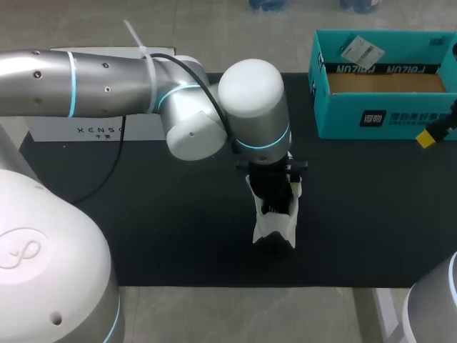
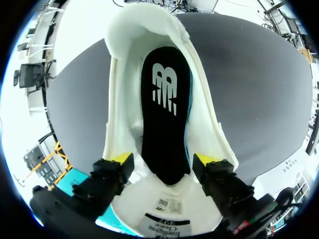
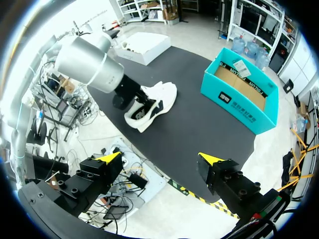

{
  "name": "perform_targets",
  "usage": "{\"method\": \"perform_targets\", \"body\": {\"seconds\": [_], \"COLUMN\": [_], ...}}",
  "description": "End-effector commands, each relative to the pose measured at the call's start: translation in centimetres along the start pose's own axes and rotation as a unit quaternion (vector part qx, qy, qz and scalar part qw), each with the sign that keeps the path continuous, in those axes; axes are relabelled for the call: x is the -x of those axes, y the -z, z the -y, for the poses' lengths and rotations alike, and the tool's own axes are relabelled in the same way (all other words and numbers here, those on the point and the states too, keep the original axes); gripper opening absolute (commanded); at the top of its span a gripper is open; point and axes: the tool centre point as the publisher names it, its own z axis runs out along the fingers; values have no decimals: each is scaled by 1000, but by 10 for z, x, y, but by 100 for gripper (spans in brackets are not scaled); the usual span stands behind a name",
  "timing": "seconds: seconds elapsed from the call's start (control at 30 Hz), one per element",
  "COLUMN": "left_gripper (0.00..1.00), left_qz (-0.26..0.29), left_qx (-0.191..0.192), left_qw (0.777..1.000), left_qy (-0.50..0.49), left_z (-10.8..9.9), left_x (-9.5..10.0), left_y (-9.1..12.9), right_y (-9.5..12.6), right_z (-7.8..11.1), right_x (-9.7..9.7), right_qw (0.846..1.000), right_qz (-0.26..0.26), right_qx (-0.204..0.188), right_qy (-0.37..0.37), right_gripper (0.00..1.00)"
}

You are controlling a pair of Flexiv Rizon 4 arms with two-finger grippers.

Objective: Take the shoe out of the shoebox, open the shoe tongue, remove and reinsert the insole, then place the shoe into the shoebox

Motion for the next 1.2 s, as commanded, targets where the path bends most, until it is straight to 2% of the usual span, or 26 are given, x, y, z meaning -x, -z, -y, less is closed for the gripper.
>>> {"method": "perform_targets", "body": {"seconds": [0.03,0.3,0.53,0.73,0.87,0.9,0.97,1.07,1.2], "left_gripper": [100,100,100,100,100,93,0,0,0], "left_qz": [3,-5,-9,3,23,27,33,30,28], "left_qx": [5,6,22,49,69,72,76,78,74], "left_qw": [1000,1000,999,999,997,997,996,996,996], "left_qy": [1,-19,-31,-23,2,8,17,22,27], "left_z": [0,-4,-17,-34,-55,-62,-74,-87,-92], "left_x": [-2,3,7,8,9,9,8,6,3], "left_y": [10,38,73,100,116,117,118,115,108], "right_y": [-1,-1,-1,-1,-1,-1,-1,-1,-1], "right_z": [-3,-3,-3,-3,-3,-3,-3,-3,-3], "right_x": [1,1,1,1,1,1,1,1,1], "right_qw": [1000,1000,1000,1000,1000,1000,1000,1000,1000], "right_qz": [-1,-1,-1,-1,-1,-1,-1,-1,-1], "right_qx": [-3,-3,-3,-3,-3,-3,-3,-3,-3], "right_qy": [0,0,0,0,0,0,0,0,0], "right_gripper": [100,100,100,100,100,100,100,100,100]}}
